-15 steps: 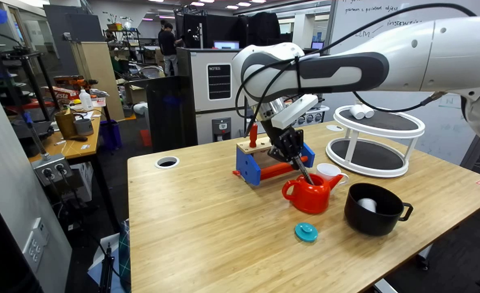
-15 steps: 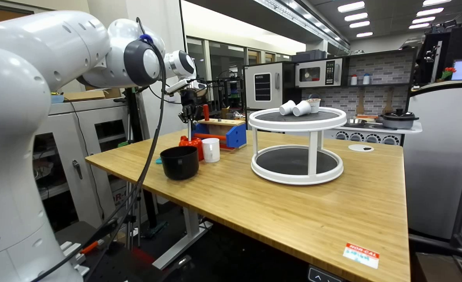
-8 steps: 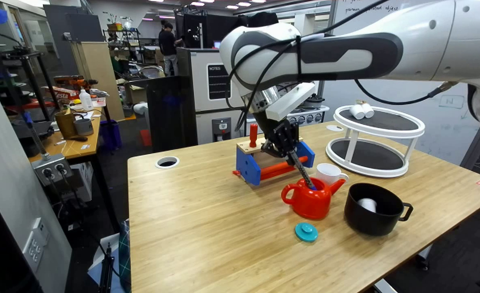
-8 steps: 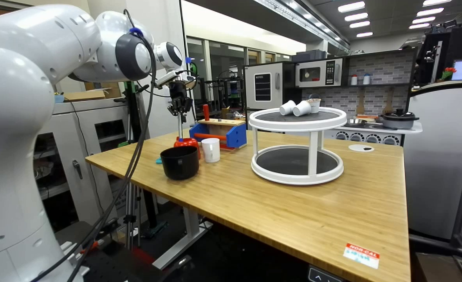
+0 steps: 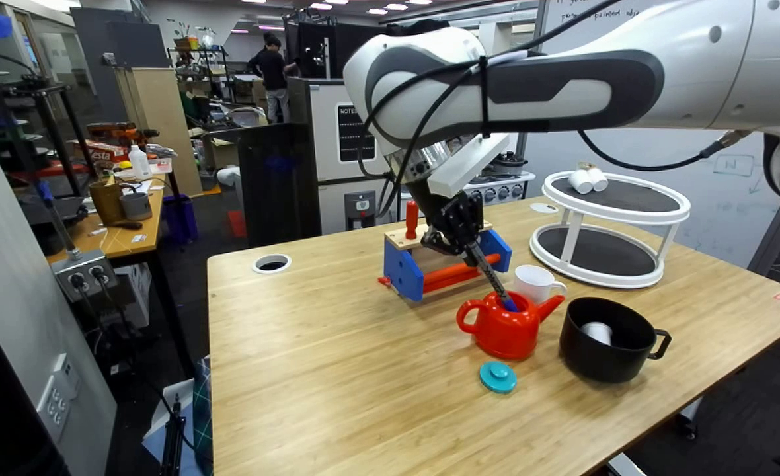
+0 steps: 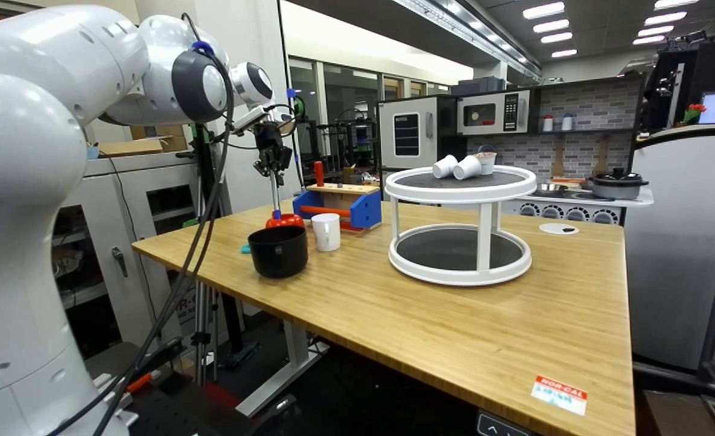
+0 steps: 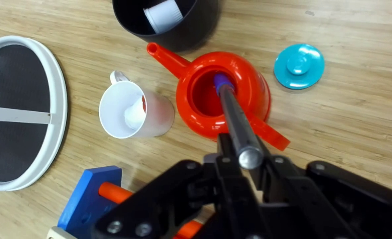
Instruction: Put one of the cups atop the stand in the mug and another in the bowl, then place the marker in the kettle on the table
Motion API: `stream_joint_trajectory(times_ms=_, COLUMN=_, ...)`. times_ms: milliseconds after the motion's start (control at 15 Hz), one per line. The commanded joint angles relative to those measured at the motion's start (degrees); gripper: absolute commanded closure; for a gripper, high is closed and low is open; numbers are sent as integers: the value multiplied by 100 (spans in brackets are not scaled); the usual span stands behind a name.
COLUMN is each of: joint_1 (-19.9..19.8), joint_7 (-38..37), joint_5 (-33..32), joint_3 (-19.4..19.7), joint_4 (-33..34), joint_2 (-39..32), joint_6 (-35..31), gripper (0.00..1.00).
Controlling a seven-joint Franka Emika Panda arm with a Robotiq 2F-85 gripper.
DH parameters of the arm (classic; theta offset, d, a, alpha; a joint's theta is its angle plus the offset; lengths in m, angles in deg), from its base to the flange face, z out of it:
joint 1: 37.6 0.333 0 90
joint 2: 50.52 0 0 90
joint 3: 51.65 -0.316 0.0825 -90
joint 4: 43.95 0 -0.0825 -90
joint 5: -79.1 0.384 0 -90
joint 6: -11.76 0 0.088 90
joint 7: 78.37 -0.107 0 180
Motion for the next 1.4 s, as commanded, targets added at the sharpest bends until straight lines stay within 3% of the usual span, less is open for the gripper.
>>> stream_joint_trajectory(times_ms=0, joint_1=113, joint_7=30, joint_5=-271, joint_3=131, joint_4=-93, joint_2=161, joint_6=80, gripper=96)
stream_joint_trajectory(times_ms=667, joint_1=465, joint_7=86, joint_5=-850, joint_3=84, joint_4=-48, joint_2=422, joint_6=-42, gripper=96)
stream_joint_trajectory(times_ms=933, joint_1=727, joint_7=825, joint_5=-853, joint_3=-150, joint_4=-47, joint_2=441, joint_6=-313, gripper=96)
stream_joint_trajectory(times_ms=1333, joint_1=1272, joint_7=1525, joint_5=-997, joint_3=-155, joint_4=-22, joint_2=361, joint_6=-535, gripper=96)
